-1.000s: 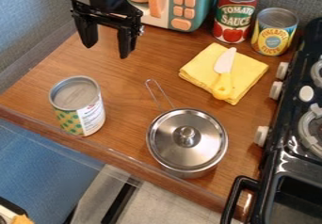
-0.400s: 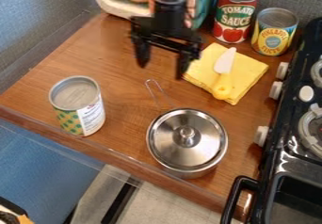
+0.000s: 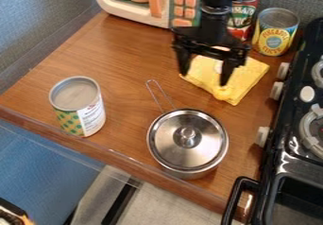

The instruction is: Put the yellow knife on the lower left side of the table

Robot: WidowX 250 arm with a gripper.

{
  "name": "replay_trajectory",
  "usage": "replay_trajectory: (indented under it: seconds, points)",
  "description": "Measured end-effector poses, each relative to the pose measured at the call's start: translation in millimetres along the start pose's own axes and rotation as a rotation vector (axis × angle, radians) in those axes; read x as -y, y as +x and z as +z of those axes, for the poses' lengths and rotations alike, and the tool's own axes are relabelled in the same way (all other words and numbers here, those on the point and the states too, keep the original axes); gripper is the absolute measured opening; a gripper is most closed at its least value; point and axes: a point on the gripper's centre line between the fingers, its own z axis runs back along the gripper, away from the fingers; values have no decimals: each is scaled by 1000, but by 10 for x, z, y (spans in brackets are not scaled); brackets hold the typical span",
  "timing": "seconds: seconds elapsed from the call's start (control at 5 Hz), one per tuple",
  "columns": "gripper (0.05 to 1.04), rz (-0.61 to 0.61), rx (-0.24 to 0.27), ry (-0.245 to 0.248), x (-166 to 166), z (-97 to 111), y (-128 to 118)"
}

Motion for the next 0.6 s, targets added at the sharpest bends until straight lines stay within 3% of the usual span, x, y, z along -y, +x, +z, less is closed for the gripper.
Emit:
replay_trajectory:
  seconds: [0.2, 0.6]
  points:
    - [999, 58, -15, -56, 111, -51, 57]
    - [999, 96, -61, -65, 210, -260, 58]
